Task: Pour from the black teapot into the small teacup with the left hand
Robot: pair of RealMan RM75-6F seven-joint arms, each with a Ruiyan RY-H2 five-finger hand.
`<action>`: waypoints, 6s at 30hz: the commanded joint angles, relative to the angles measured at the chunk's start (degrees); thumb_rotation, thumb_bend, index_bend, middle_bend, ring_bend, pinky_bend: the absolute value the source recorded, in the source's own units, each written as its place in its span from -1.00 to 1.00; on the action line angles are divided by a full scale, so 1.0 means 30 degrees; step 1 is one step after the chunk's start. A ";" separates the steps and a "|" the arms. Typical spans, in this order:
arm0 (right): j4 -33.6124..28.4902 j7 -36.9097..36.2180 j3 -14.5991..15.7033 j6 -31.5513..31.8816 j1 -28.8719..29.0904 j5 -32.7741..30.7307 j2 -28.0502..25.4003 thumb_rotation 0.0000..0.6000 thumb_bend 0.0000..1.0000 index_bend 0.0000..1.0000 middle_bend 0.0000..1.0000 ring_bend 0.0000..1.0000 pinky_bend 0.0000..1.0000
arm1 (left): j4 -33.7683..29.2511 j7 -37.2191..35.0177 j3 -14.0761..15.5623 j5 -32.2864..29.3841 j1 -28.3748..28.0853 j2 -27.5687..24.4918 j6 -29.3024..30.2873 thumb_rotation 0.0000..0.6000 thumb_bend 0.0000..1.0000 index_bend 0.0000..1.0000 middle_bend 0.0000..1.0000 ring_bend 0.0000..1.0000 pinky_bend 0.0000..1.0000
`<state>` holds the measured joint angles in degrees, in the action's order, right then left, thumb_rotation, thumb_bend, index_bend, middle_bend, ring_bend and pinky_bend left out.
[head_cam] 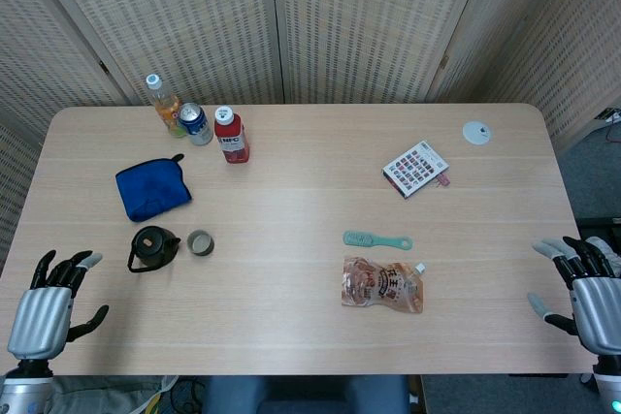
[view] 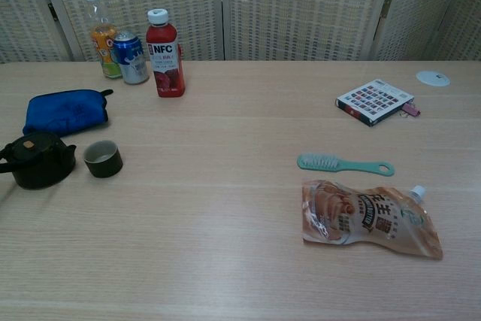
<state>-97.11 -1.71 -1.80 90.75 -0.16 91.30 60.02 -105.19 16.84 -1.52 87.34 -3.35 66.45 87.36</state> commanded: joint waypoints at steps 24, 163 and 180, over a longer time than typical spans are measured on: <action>-0.0395 0.0325 -0.0512 0.0502 -0.0035 -0.0258 -0.0508 1.00 -0.59 -0.52 -0.56 -0.74 -0.69 | 0.0400 -0.0372 -0.0123 -0.0052 -0.0191 -0.0086 -0.0209 1.00 -0.50 -0.60 -0.67 -0.59 -0.98; -0.0935 0.0980 -0.1267 -0.0025 0.0273 -0.1452 -0.1444 1.00 -0.59 -0.52 -0.56 -0.74 -0.69 | 0.8021 -0.1265 -0.0422 -0.3453 -0.6401 0.3566 -0.6757 1.00 -0.74 -0.10 -0.11 -0.16 -1.00; -0.1176 0.1157 -0.1228 -0.0107 0.0313 -0.1504 -0.1511 1.00 -0.59 -0.52 -0.56 -0.74 -0.69 | 0.9173 -0.1312 -0.0191 -0.3081 -0.6358 0.4032 -0.6934 1.00 -0.74 -0.08 -0.11 -0.16 -1.00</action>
<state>-100.63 1.76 -5.48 90.42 0.78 86.78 55.49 -77.69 12.90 -2.10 78.11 -22.43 78.52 66.58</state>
